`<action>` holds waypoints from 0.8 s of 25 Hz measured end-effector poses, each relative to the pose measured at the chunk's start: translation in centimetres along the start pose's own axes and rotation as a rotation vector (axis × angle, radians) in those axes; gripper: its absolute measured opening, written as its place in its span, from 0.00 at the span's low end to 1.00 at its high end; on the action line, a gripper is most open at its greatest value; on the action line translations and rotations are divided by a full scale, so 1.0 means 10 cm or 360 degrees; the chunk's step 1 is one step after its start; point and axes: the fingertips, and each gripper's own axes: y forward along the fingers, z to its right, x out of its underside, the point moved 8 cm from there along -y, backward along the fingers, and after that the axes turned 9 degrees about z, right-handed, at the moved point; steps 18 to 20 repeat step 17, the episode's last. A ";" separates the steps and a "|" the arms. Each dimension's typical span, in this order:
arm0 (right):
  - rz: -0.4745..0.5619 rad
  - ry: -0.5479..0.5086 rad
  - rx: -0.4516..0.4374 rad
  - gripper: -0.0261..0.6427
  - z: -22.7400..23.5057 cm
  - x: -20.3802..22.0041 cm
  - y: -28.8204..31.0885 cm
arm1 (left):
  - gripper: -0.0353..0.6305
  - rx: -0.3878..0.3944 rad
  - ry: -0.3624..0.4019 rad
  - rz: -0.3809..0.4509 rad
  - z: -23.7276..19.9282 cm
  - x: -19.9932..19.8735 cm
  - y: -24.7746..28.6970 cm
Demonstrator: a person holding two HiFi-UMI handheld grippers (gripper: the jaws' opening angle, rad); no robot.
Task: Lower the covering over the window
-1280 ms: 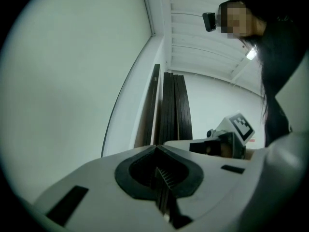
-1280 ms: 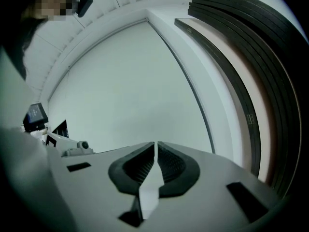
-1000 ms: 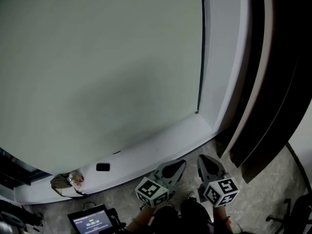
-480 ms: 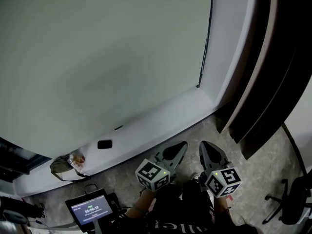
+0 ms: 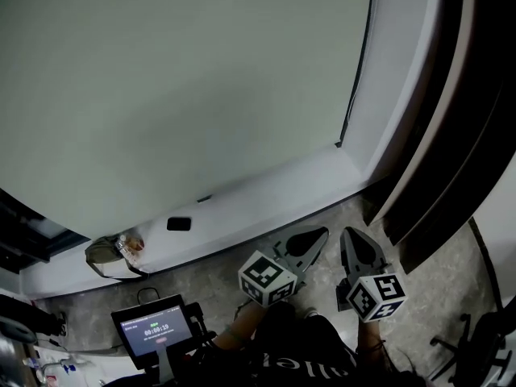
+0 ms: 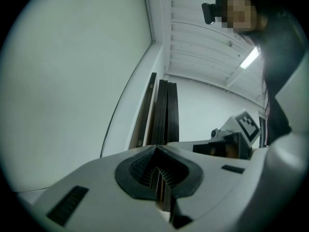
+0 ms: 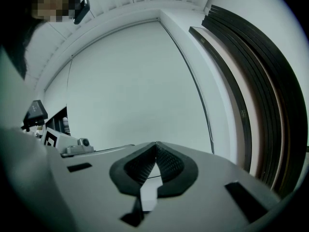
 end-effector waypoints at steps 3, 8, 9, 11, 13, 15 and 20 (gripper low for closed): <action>-0.0027 -0.0027 -0.0009 0.05 0.00 0.01 0.03 | 0.05 0.0006 -0.0001 -0.0013 0.02 0.01 0.02; -0.0043 -0.0023 -0.0022 0.05 -0.02 0.03 0.04 | 0.05 0.0009 0.0020 -0.0043 0.04 0.04 0.02; -0.0044 -0.0024 -0.0025 0.05 -0.03 0.03 0.04 | 0.05 0.0004 0.0022 -0.0044 0.03 0.04 0.01; -0.0047 -0.0026 -0.0030 0.05 -0.03 0.04 0.06 | 0.05 -0.0011 0.0023 -0.0045 0.00 0.05 -0.01; -0.0049 -0.0024 -0.0035 0.05 -0.02 0.05 0.08 | 0.05 -0.0022 0.0024 -0.0046 -0.02 0.06 -0.02; -0.0049 -0.0024 -0.0036 0.05 0.00 0.06 0.10 | 0.05 -0.0029 0.0027 -0.0047 -0.05 0.06 -0.01; -0.0048 -0.0026 -0.0038 0.05 0.02 0.06 0.12 | 0.05 -0.0035 0.0029 -0.0047 -0.08 0.06 0.00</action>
